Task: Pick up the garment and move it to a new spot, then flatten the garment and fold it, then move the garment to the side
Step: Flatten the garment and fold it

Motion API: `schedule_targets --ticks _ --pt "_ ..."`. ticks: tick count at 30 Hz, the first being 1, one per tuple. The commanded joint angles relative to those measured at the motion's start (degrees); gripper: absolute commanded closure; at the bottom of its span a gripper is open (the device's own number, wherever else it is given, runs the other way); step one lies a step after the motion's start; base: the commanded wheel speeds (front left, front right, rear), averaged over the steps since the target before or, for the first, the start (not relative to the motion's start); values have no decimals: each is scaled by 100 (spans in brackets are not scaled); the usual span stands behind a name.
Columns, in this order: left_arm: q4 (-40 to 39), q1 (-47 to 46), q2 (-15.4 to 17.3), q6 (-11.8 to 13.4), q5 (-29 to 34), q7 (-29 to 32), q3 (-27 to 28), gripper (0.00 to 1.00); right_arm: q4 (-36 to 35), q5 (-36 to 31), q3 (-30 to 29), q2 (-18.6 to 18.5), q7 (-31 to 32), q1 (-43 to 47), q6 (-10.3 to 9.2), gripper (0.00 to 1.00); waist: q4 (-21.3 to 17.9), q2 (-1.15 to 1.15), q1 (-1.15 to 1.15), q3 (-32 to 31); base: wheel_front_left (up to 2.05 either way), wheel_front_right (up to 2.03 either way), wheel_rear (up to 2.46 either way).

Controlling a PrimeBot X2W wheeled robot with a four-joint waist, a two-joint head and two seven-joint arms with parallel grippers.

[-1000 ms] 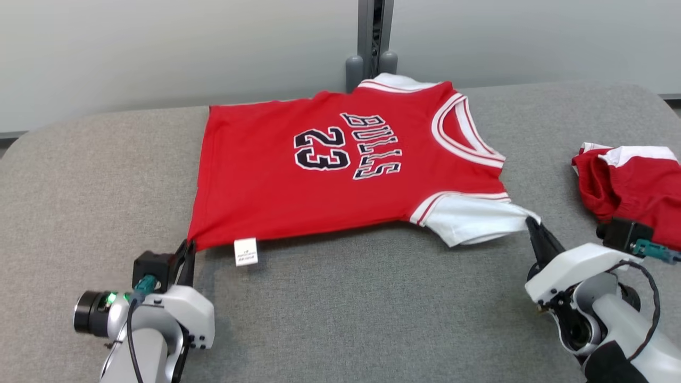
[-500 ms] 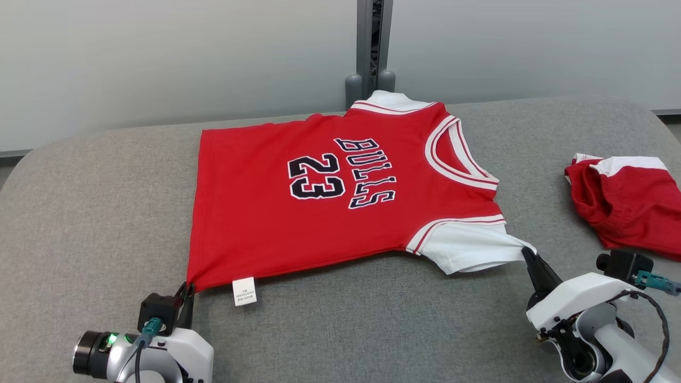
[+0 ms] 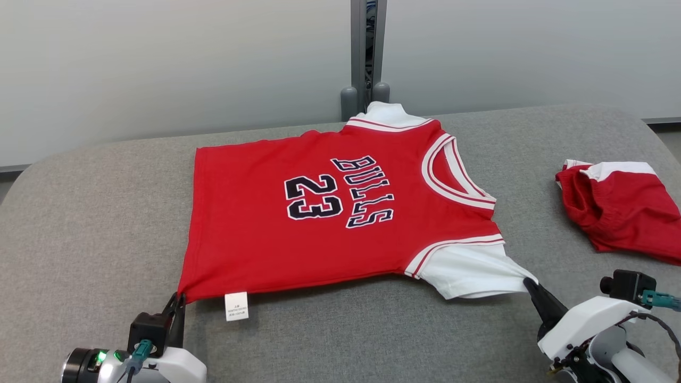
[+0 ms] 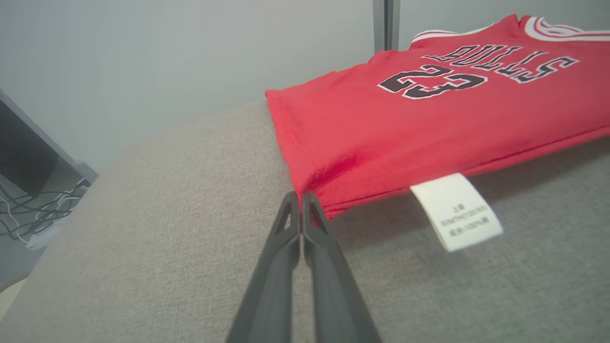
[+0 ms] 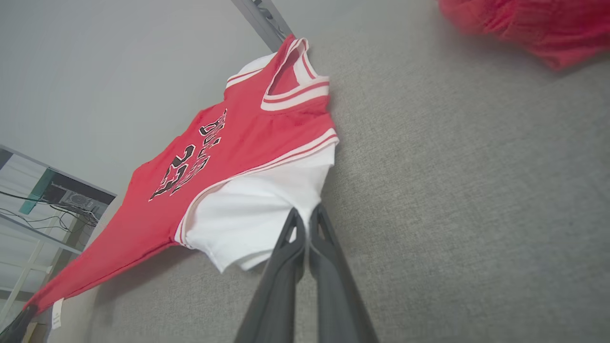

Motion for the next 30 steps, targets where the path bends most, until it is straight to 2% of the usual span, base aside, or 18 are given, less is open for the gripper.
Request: schedule_targets --ticks 1,11,21,30 --pt "-37 68 63 56 26 -8 10 100 -22 18 -6 -68 12 73 1 100 2 0 0 -1 0 0 0" --pt "-669 505 122 128 201 -8 -192 100 -696 165 93 -363 324 505 1 100 45 0 0 -29 0 0 0" --pt "-1131 838 175 391 142 -8 -188 100 -1341 365 -96 -638 549 686 1 100 64 0 0 -17 0 0 0" --pt "-1340 911 327 356 104 -8 -186 100 -1838 498 -321 -852 756 886 1 100 111 0 0 -33 0 0 0"
